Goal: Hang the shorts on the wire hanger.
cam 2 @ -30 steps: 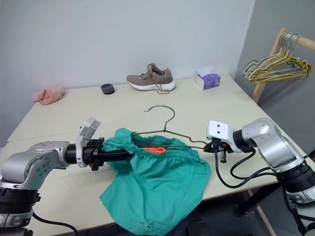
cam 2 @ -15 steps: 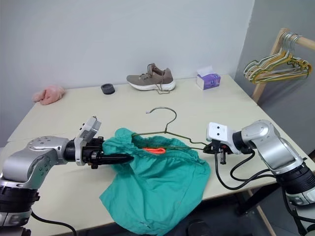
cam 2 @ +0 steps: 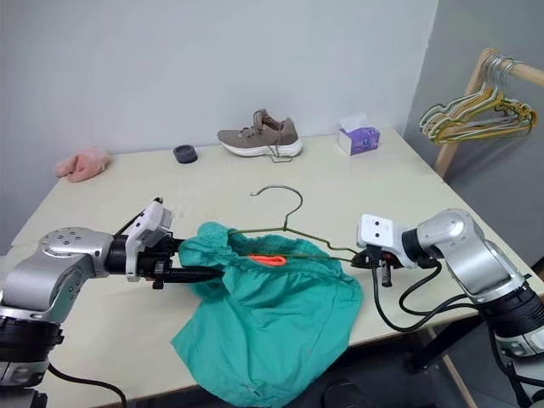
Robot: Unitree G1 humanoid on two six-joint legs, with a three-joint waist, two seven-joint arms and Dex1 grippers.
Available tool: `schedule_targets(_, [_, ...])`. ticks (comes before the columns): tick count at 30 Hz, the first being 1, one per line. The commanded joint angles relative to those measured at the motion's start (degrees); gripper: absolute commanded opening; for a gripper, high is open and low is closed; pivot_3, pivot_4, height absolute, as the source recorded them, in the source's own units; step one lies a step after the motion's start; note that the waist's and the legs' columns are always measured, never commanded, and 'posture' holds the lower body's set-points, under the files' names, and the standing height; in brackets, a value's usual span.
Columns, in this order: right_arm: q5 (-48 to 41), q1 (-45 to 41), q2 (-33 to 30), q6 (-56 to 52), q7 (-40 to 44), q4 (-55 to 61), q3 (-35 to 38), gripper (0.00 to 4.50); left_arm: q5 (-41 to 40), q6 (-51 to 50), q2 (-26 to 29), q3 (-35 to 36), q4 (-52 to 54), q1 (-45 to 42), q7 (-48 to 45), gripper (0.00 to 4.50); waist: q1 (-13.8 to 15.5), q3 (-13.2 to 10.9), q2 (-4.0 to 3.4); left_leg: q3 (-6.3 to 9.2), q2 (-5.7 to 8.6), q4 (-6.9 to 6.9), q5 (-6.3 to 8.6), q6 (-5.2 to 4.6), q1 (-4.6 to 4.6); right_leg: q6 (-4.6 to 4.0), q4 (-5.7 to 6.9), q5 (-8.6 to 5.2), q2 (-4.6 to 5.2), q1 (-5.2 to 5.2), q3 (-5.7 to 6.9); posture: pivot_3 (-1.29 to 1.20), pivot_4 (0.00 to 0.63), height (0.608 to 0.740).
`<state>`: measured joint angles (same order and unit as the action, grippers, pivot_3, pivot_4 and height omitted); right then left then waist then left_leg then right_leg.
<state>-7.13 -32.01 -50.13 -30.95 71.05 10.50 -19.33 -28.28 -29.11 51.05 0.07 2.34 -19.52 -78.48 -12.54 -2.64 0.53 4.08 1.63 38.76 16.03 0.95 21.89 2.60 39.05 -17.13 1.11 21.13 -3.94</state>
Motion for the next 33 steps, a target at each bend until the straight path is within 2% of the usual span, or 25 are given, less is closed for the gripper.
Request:
schedule_targets(1, [1.38,-0.56,-0.71,2.18,0.39,0.72,0.14,0.0,-0.97,-0.3,-0.51,-0.28,1.59,-1.62,-0.61,2.75,0.01,0.0,0.0,0.0,0.0,0.0,0.0,0.0,0.0,0.0,0.0,0.0,0.0,0.0,0.0,-0.24,0.0,0.74])
schedule_targets(9, [2.52,0.13,-0.86,2.94,0.65,1.29,-0.02,0.0,-1.45,-2.52,0.2,-1.62,1.59,-3.91,-3.15,2.75,-0.07,0.0,0.0,0.0,0.0,0.0,0.0,0.0,0.0,0.0,0.01,0.0,0.0,-0.03,0.0,-0.25,0.0,0.74])
schedule_targets(12, [2.59,0.22,-0.82,2.9,0.63,1.51,0.04,0.0,0.42,-1.38,0.68,-3.16,1.25,-3.44,-4.08,2.17,-0.07,0.0,0.0,0.0,0.0,0.0,0.0,0.0,0.0,0.0,0.01,0.0,0.0,-0.03,0.0,-0.25,0.0,0.74])
schedule_targets(19, [2.62,0.41,-1.0,2.85,0.83,2.15,0.12,0.0,2.08,-0.22,0.12,-4.59,0.77,-2.99,-3.58,0.05,-0.09,0.0,0.0,0.0,0.0,0.0,0.0,0.0,0.0,0.0,0.02,0.0,0.0,-0.02,0.01,-0.25,0.0,0.74])
schedule_targets(28, [3.02,0.84,-1.02,4.8,1.5,2.89,-0.02,0.0,1.7,-3.36,-1.49,-4.76,3.23,-3.71,-0.69,0.02,-0.09,0.0,0.0,0.0,0.0,0.01,0.0,0.0,0.0,0.0,0.02,0.0,0.0,-0.04,0.01,-0.25,0.0,0.74])
schedule_targets(31, [3.7,1.75,-2.81,7.55,2.2,2.06,0.76,0.77,2.27,-3.47,-1.61,-4.75,2.63,-4.07,-0.12,0.0,-0.09,0.0,0.0,0.0,0.0,0.01,0.0,0.0,0.0,0.0,0.02,0.0,0.0,-0.04,0.02,-0.25,0.0,0.74])
schedule_targets(33, [5.01,2.47,-5.28,10.1,2.36,0.76,1.56,1.49,2.54,-3.54,-1.69,-4.7,2.35,-4.2,0.28,0.0,-0.07,0.0,0.0,0.0,0.01,0.01,0.0,0.0,0.0,0.01,0.02,0.0,0.0,-0.05,0.01,-0.25,0.0,0.74])
